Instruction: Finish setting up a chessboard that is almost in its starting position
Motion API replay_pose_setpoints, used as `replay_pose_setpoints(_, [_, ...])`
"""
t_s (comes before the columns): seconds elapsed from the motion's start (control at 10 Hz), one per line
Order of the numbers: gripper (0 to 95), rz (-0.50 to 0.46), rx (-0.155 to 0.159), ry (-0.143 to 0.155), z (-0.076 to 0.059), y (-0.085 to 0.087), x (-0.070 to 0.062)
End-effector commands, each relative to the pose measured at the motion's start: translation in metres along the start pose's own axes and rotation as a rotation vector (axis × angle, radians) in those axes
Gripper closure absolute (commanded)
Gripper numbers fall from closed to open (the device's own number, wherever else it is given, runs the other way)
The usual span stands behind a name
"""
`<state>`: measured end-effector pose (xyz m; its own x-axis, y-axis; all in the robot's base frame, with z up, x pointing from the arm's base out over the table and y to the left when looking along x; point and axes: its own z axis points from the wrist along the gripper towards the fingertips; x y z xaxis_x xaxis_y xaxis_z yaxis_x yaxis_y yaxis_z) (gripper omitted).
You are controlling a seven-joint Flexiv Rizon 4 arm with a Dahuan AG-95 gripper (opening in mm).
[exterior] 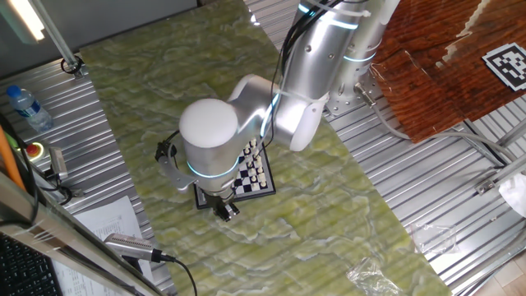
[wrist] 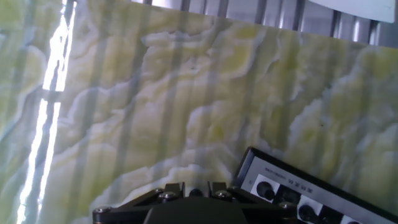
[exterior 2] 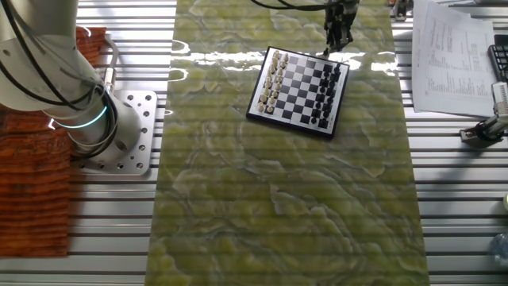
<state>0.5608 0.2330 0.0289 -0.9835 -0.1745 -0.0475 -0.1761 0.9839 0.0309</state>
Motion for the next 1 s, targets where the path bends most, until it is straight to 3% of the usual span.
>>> replay_pose_setpoints(0.1, [76.0,-0.002,0.001,0.003,0.0000,0.0001,0.0027])
replay_pose_setpoints(1.0, [76.0,-0.002,0.011,0.004,0.0088,0.0015,0.0124])
